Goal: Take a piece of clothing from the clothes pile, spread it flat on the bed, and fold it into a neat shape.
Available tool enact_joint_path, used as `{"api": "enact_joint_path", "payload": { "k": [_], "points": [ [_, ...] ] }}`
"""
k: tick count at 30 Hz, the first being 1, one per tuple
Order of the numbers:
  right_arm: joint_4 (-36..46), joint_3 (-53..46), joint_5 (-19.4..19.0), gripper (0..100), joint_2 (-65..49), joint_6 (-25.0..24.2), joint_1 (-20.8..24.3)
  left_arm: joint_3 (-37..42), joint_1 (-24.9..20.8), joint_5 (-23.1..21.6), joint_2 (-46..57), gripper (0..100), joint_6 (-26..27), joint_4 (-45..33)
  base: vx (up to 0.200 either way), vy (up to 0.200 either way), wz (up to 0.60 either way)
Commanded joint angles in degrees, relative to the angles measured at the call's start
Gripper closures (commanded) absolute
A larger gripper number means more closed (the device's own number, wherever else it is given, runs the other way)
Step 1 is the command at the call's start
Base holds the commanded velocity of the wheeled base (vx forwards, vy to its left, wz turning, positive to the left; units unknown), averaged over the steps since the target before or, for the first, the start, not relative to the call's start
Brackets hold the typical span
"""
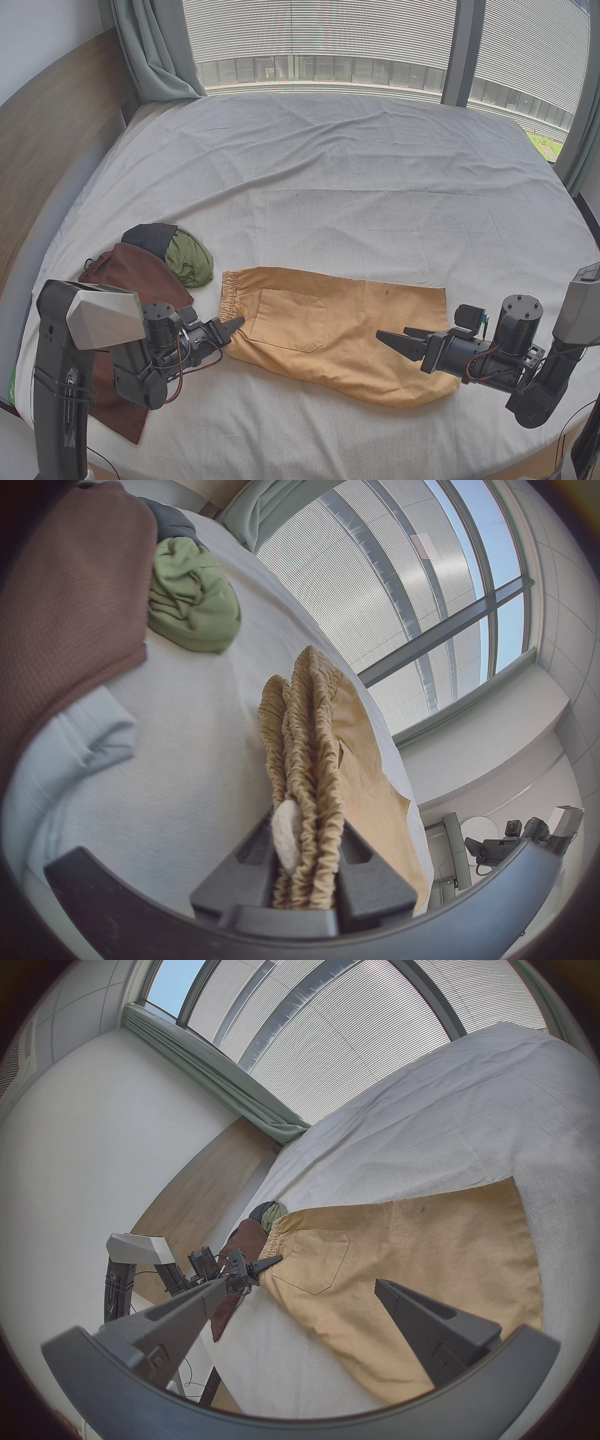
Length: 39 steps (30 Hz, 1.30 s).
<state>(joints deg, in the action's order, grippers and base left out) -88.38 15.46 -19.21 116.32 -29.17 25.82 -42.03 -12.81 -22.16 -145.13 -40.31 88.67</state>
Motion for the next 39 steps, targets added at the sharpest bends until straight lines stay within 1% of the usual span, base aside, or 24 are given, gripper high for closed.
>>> {"api": "enact_joint_path", "payload": {
  "k": [1, 4, 7, 13, 19, 25, 32, 34, 39],
  "points": [
    [0.0, 0.0, 0.0, 0, 0.0, 0.0, 0.0, 2.0, 2.4, -1.3, 0.7, 100, 1.1, 0.0, 0.000, 0.000, 0.00],
    [0.0, 0.0, 0.0, 0, 0.1, 0.0, -0.1, 4.0, 4.1, -5.2, 1.3, 100, 3.8, 0.0, 0.000, 0.000, 0.00],
    [0.0, 0.0, 0.0, 0, 0.0, 0.0, -0.2, 4.9, 5.4, -6.8, 2.4, 100, 6.2, 0.0, 0.000, 0.000, 0.00],
    [0.0, 0.0, 0.0, 0, 0.1, 0.6, -0.2, 5.6, 5.7, -6.6, 3.5, 100, 6.7, 0.0, 0.000, 0.000, 0.00],
    [0.0, 0.1, 0.0, 0, 0.8, 0.8, 0.0, 8.3, 5.6, -6.8, 8.8, 100, 6.7, 0.0, 0.000, 0.000, 0.00],
    [0.0, -0.2, 0.1, 0, 0.9, 0.7, 0.1, 9.3, 5.7, -6.7, 10.2, 100, 6.8, 0.0, 0.000, 0.000, 0.00],
    [0.0, 0.1, 0.1, 0, 1.3, 0.8, 0.5, 11.5, 8.6, -6.8, 12.8, 100, 6.7, 0.0, 0.000, 0.000, 0.00],
    [0.0, 0.2, 0.1, 0, 1.3, 0.8, 0.5, 12.4, 9.8, -8.0, 13.8, 100, 6.8, 0.0, 0.000, 0.000, 0.00],
    [0.0, 0.2, 0.1, 0, 1.3, 0.8, 0.6, 13.6, 11.9, -8.7, 15.8, 100, 6.9, 0.0, 0.000, 0.000, 0.00]
  ]
}}
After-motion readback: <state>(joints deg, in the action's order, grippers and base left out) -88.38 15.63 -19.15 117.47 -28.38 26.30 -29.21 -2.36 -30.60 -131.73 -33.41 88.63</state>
